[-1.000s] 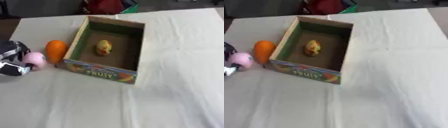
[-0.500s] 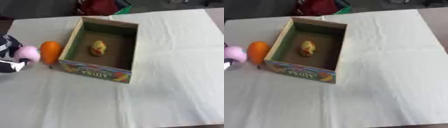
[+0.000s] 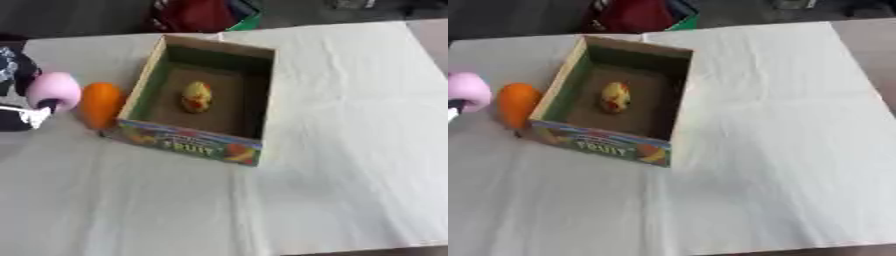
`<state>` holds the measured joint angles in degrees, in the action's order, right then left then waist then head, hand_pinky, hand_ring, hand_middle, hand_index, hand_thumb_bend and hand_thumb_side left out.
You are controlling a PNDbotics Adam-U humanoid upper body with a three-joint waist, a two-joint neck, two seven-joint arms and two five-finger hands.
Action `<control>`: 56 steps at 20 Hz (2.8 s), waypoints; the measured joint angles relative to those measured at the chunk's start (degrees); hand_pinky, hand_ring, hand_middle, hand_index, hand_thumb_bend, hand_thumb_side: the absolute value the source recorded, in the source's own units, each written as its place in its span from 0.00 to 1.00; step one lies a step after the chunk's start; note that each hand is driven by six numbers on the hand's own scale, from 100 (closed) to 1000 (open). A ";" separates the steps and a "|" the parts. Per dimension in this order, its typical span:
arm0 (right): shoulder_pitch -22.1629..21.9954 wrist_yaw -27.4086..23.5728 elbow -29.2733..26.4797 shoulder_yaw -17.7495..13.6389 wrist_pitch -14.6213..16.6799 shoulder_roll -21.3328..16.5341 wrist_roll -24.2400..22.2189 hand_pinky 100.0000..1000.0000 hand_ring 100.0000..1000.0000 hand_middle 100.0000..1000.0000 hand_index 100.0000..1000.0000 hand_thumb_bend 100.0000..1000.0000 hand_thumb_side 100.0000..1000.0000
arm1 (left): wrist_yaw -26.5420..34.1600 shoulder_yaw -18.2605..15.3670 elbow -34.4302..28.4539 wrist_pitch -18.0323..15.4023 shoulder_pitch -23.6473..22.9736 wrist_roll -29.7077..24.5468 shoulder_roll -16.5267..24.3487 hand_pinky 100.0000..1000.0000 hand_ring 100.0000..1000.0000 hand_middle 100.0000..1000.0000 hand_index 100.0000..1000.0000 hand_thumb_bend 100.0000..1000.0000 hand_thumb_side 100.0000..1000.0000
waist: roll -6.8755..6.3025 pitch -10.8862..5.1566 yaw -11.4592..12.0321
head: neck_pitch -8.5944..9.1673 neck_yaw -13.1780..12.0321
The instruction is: Pick up objects on the table and place them in the box.
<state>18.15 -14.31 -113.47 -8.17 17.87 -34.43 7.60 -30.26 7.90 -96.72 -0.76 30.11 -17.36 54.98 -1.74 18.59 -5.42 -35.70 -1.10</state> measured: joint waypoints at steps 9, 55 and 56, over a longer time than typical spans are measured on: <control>0.10 -0.35 0.00 0.06 0.03 0.00 0.06 0.70 1.00 0.49 0.71 0.00 0.61 | 1.18 1.09 -1.75 -0.30 9.57 -0.36 -2.15 0.31 0.38 0.32 0.43 0.00 0.18 | 0.03 -0.16 -0.79 | -0.01 -0.86; 3.02 -1.93 0.00 0.40 -2.16 2.03 -1.20 0.70 1.00 0.49 0.71 0.00 0.65 | -18.83 11.92 20.22 -11.13 21.62 -5.54 -26.33 0.49 0.70 0.66 0.88 0.00 0.40 | -1.87 1.39 -2.32 | 1.07 -3.38; 3.01 -1.93 0.00 0.40 -2.19 2.03 -1.17 0.70 1.00 0.49 0.71 0.00 0.65 | -19.19 11.73 19.79 -11.08 21.40 -6.17 -26.31 0.50 0.72 0.68 0.89 0.00 0.49 | -1.78 1.39 -2.27 | 1.07 -3.29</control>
<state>21.16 -16.24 -113.47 -7.77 15.69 -32.41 6.43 -49.45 19.63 -76.93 -11.84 51.51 -23.53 28.67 -3.52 19.97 -7.69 -34.62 -4.39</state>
